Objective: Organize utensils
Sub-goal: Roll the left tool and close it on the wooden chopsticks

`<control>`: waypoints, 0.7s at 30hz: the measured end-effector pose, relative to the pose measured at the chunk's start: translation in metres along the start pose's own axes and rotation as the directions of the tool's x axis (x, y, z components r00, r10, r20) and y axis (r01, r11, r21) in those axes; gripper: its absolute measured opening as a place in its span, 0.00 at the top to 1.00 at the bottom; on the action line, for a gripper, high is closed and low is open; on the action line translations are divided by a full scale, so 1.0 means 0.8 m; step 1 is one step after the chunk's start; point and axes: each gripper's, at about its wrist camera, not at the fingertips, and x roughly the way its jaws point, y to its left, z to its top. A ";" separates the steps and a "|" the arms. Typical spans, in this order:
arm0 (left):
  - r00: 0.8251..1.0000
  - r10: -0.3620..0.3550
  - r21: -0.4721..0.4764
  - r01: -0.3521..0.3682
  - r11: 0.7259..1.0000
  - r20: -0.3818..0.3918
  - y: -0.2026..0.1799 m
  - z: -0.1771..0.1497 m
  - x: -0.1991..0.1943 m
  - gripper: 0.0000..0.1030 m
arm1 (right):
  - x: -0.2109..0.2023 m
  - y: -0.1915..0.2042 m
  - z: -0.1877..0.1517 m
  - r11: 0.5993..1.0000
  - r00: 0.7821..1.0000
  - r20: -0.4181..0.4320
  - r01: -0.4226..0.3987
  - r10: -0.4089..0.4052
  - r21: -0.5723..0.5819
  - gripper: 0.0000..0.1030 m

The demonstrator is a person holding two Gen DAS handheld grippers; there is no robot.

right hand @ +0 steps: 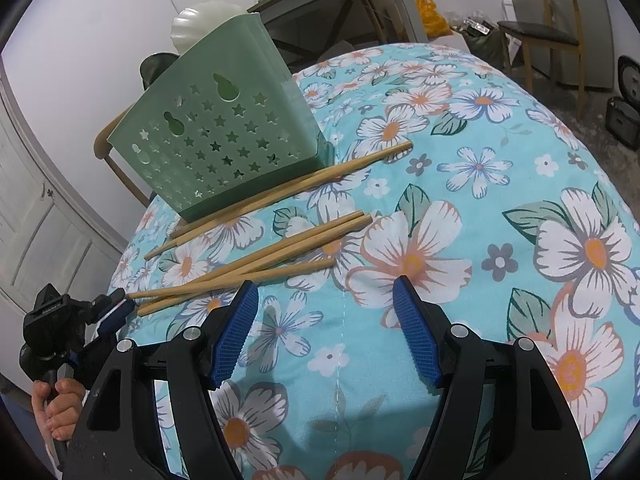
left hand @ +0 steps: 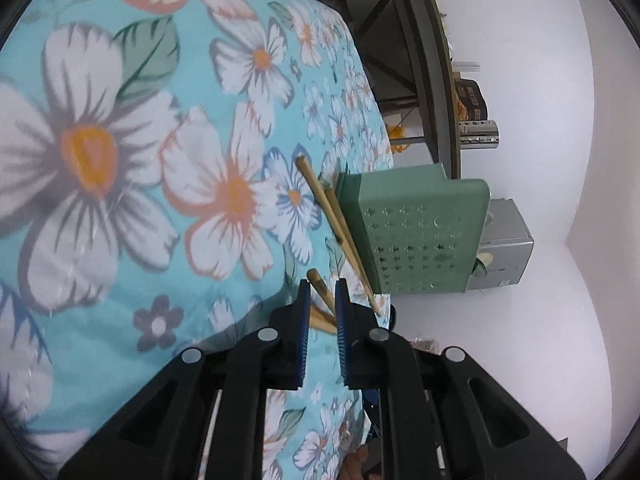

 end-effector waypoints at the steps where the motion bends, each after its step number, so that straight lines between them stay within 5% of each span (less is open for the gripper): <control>1: 1.000 0.005 0.006 -0.005 1.000 0.006 -0.002 0.002 0.002 0.90 | 0.000 0.000 0.000 1.000 1.000 0.000 0.000 0.000 0.000 0.35; 10: 0.997 0.057 0.020 -0.058 0.998 0.051 -0.013 0.016 0.030 0.86 | -0.001 -0.003 -0.001 1.000 1.000 0.000 -0.019 0.019 0.011 0.35; 16: 0.984 0.169 0.067 -0.173 0.983 0.052 -0.030 0.016 0.046 0.83 | -0.002 -0.006 -0.001 1.000 1.000 0.000 -0.026 0.026 0.015 0.35; 21: 0.989 0.140 0.016 -0.141 0.990 0.051 -0.035 0.024 0.052 0.65 | -0.003 -0.005 -0.001 1.000 1.000 0.000 -0.027 0.027 0.015 0.35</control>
